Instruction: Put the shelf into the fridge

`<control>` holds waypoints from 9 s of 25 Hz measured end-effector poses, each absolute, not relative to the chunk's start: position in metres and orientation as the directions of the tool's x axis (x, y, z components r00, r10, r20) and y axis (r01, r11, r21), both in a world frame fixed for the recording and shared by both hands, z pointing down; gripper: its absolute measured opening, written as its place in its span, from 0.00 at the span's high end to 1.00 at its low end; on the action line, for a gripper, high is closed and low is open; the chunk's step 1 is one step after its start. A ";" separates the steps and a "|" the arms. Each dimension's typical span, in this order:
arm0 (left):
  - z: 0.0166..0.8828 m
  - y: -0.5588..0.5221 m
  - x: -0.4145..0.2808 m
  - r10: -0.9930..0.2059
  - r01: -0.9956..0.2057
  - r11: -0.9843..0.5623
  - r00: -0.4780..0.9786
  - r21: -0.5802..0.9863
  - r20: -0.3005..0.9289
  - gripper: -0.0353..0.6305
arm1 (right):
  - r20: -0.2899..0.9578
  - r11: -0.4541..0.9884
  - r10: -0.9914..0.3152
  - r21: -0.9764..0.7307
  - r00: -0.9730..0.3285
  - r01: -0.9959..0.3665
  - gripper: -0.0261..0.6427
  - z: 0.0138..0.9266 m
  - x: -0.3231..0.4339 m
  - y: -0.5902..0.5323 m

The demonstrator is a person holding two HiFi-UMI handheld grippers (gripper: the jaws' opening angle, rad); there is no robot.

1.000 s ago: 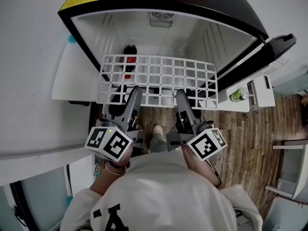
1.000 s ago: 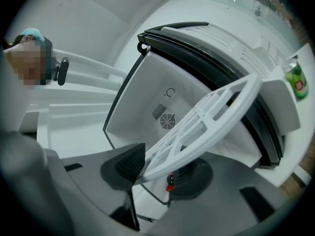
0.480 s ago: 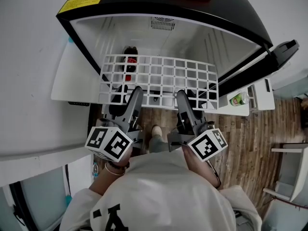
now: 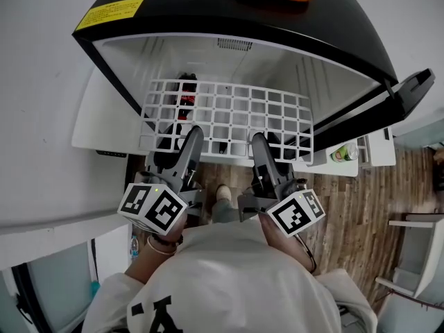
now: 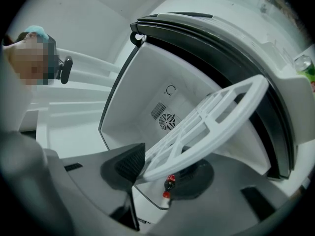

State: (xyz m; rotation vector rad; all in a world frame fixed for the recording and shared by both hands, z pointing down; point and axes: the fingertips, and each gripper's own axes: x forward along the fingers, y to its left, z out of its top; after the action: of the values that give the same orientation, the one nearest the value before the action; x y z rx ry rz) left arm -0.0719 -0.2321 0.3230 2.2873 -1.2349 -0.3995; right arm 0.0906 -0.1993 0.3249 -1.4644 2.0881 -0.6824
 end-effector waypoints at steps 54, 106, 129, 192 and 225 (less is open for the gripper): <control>0.320 -0.257 -0.063 -0.793 -0.652 -0.523 0.609 0.548 -0.031 0.61 | -0.094 0.262 -0.958 -0.675 -0.272 -0.689 0.72 0.324 0.096 -0.226; 0.318 -0.291 -0.056 -0.789 -0.647 -0.528 0.614 0.551 -0.035 0.61 | -0.087 0.261 -0.956 -0.688 -0.280 -0.677 0.72 0.324 0.102 -0.258; 0.317 -0.304 -0.053 -0.788 -0.642 -0.525 0.615 0.558 -0.035 0.61 | -0.126 0.307 -0.943 -0.684 -0.307 -0.662 0.72 0.317 0.100 -0.272; 0.315 -0.328 -0.050 -0.798 -0.646 -0.509 0.601 0.569 -0.032 0.61 | -0.131 0.318 -0.938 -0.696 -0.321 -0.644 0.72 0.315 0.103 -0.294; 0.314 -0.341 -0.047 -0.793 -0.635 -0.517 0.608 0.574 -0.041 0.60 | -0.135 0.310 -0.941 -0.705 -0.309 -0.638 0.72 0.314 0.106 -0.306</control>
State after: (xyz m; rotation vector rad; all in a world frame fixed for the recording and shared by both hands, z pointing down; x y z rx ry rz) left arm -0.0475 -0.3413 0.3137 2.3214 -1.1264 -0.4086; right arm 0.1059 -0.3058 0.3141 -1.3940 2.0440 -0.7389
